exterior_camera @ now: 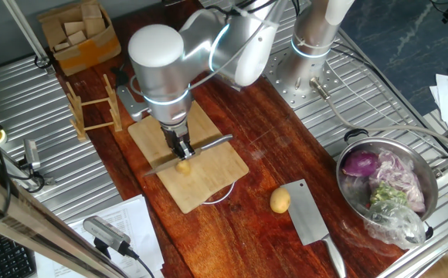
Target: Chop the potatoes
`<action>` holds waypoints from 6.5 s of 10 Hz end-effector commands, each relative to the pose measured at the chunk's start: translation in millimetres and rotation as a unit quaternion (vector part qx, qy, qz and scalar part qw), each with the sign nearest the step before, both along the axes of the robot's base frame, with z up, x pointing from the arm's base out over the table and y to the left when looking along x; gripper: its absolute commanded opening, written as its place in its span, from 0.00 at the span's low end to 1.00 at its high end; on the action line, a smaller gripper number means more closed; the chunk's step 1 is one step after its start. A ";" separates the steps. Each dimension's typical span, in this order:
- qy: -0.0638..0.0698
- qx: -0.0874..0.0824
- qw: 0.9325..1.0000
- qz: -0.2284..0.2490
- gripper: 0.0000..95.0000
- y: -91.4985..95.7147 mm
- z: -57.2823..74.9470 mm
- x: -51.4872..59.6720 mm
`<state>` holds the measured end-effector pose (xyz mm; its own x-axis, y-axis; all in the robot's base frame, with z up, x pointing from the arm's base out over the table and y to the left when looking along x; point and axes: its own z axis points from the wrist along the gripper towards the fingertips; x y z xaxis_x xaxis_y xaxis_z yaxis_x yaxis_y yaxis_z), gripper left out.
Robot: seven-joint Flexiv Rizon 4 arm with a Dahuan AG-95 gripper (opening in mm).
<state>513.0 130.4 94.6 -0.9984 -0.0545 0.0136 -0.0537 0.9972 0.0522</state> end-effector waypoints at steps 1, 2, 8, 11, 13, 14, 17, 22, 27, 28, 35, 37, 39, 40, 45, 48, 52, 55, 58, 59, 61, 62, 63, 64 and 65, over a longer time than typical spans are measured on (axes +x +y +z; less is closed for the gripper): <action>0.001 0.001 1.000 0.000 0.00 -0.1 4.2 -1.8; 0.002 -0.001 1.000 0.000 0.00 -0.1 4.4 -2.0; -0.009 -0.003 1.000 0.002 0.00 -2.4 -23.5 0.6; -0.002 -0.003 1.000 0.003 0.00 -2.0 -15.4 0.2; 0.019 -0.003 1.000 0.009 0.00 -2.0 -15.8 0.6; 0.023 -0.003 1.000 0.010 0.00 -2.0 -15.7 0.5; 0.038 -0.003 0.999 0.015 0.00 -1.9 -13.6 0.3; 0.049 -0.002 0.999 0.023 0.00 -1.8 -6.0 -2.5; 0.053 0.001 0.998 0.026 0.00 -3.3 -28.6 -2.1; 0.058 0.001 0.998 0.027 0.00 -3.3 -23.9 -2.3; 0.057 -0.006 0.998 0.028 0.00 -3.5 -39.9 -1.9; 0.065 -0.006 0.997 0.027 0.00 -3.6 -30.9 -1.2; 0.064 -0.007 0.998 0.028 0.00 -3.3 -21.6 -1.3; 0.063 -0.006 0.998 0.026 0.00 -3.3 -21.6 -1.3; 0.064 -0.006 0.998 0.028 0.00 -3.4 -21.7 -1.7; 0.061 -0.006 0.998 0.029 0.00 -3.6 -27.5 -1.5; 0.060 -0.006 0.998 0.031 0.00 -3.6 -33.3 -1.2; 0.058 -0.005 0.998 0.033 0.00 -3.6 -37.1 -1.0; 0.060 -0.005 0.998 0.033 0.00 -3.5 -39.5 -0.4; 0.060 -0.004 0.998 0.033 0.00 -3.5 -40.3 -0.4; 0.057 -0.005 0.998 0.030 0.00 -3.1 -48.9 -0.4; 0.058 -0.006 0.998 0.031 0.00 -3.1 -49.0 -0.4; 0.058 -0.006 0.998 0.031 0.00 -3.1 -49.1 -0.4; 0.058 -0.005 0.998 0.031 0.00 -3.1 -49.0 -0.4; 0.059 -0.004 0.998 0.031 0.00 -3.2 -47.2 -0.4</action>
